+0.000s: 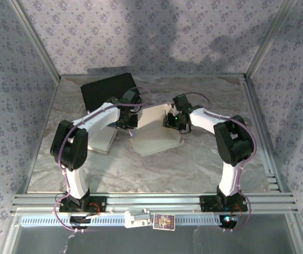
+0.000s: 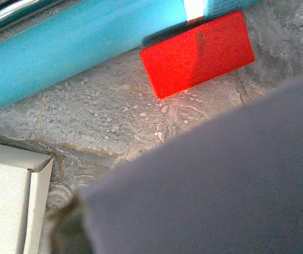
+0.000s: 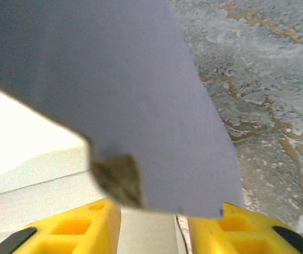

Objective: Fold the paper box

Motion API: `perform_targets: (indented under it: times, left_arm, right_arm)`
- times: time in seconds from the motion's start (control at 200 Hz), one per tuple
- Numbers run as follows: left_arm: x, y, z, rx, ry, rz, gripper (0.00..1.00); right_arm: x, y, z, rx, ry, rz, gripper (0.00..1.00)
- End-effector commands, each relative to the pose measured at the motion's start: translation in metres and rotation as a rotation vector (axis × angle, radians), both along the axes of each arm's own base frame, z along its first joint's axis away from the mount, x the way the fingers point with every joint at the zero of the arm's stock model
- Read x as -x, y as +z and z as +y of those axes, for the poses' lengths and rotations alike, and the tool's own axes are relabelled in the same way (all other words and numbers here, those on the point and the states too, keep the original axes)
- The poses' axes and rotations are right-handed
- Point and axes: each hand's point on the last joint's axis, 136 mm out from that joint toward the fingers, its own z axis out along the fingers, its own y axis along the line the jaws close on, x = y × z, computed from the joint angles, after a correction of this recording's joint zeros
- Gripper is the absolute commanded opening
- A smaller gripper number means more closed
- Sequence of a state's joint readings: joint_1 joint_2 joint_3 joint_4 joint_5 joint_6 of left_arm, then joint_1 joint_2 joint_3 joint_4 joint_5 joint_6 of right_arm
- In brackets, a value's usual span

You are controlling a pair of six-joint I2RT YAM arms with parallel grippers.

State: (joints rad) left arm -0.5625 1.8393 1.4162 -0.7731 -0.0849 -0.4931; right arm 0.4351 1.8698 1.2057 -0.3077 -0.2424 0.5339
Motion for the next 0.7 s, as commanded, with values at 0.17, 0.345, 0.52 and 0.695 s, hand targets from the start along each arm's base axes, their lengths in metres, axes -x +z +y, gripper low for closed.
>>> perform_targets:
  times: [0.17,0.345,0.52,0.695]
  left_arm:
    - [-0.01,0.048,-0.025,0.242,-0.129,-0.054,0.0]
    - [-0.018,0.07,-0.038,0.389,-0.247,-0.069,0.0]
    - [-0.021,0.076,-0.045,0.52,-0.311,-0.031,0.0]
    - [-0.018,0.08,-0.055,0.587,-0.387,-0.006,0.0]
  right_arm:
    - [-0.001,0.126,-0.042,-0.128,-0.039,-0.217,0.48]
    - [-0.003,0.181,-0.098,-0.239,-0.14,-0.301,0.49]
    - [-0.004,0.18,-0.109,-0.376,-0.135,-0.324,0.44]
    - [0.015,0.196,-0.085,-0.443,0.03,-0.368,0.45]
